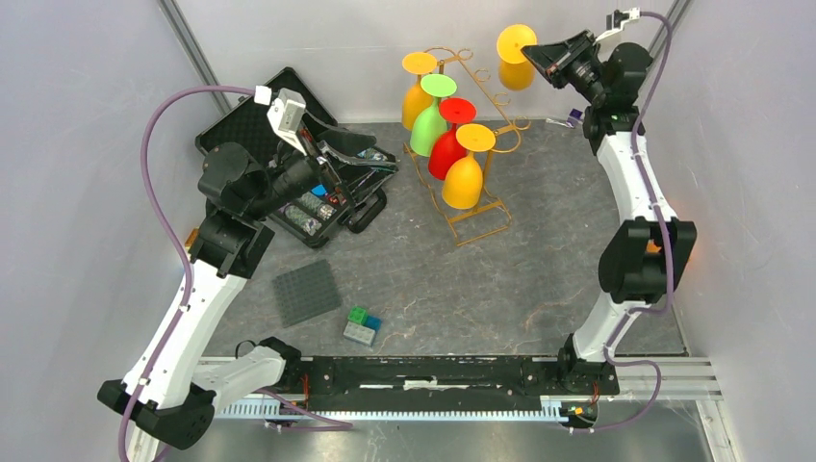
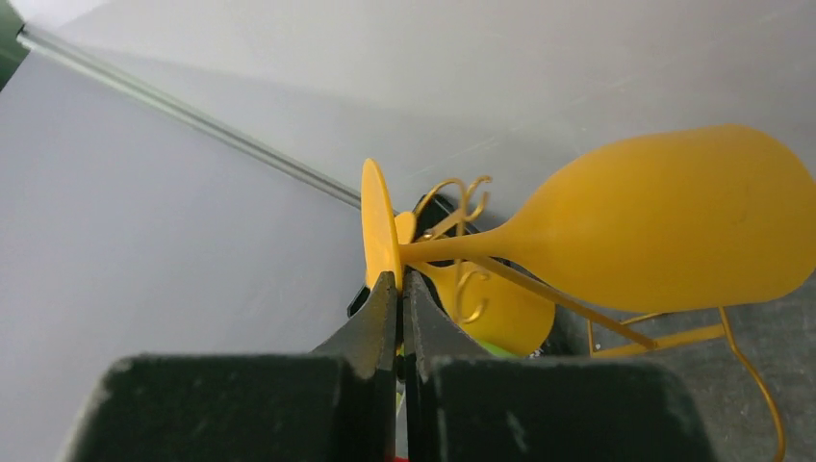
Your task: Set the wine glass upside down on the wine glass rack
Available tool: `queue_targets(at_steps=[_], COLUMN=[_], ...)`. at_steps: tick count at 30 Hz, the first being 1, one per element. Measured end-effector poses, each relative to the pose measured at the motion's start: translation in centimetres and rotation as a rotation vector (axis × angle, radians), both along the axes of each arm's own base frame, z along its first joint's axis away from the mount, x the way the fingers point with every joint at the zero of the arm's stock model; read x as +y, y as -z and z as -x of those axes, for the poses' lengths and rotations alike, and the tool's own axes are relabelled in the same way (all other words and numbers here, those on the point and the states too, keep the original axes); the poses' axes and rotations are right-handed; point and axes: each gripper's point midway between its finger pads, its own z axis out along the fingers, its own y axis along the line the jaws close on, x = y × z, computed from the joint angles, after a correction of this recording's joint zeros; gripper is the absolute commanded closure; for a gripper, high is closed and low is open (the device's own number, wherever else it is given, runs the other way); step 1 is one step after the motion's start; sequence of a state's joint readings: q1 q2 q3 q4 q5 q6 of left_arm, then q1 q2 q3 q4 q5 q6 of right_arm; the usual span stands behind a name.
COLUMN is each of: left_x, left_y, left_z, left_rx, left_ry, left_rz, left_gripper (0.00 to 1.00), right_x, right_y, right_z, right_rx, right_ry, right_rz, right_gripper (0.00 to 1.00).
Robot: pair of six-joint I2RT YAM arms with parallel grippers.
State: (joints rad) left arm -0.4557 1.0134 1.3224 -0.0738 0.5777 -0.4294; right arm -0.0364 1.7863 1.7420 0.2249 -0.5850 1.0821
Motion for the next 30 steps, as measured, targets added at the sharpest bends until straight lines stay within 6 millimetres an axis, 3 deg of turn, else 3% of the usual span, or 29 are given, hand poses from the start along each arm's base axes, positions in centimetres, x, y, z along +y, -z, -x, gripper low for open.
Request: queue_targets(at_steps=[5, 10, 30], left_x=[-0.1, -0.2, -1.1], left_y=[0.0, 0.0, 0.7], left_z=[0.1, 0.2, -0.1], left_rx=[0.008, 0.016, 0.050], left_ry=[0.004, 0.012, 0.034], left_rz=[0.005, 0.009, 0.004], left_gripper=[0.06, 0.06, 0.07], right_x=[-0.4, 0.4, 3.8], right_y=[4.3, 7.0, 6.8], right_z=[-2.5, -3.6, -2.0], right_rx=[0.136, 0.215, 0.217], right_ry=[-0.034, -0.092, -0.246], right_rz=[-0.085, -0.130, -0.141], right_gripper=[1.00, 1.00, 1.00])
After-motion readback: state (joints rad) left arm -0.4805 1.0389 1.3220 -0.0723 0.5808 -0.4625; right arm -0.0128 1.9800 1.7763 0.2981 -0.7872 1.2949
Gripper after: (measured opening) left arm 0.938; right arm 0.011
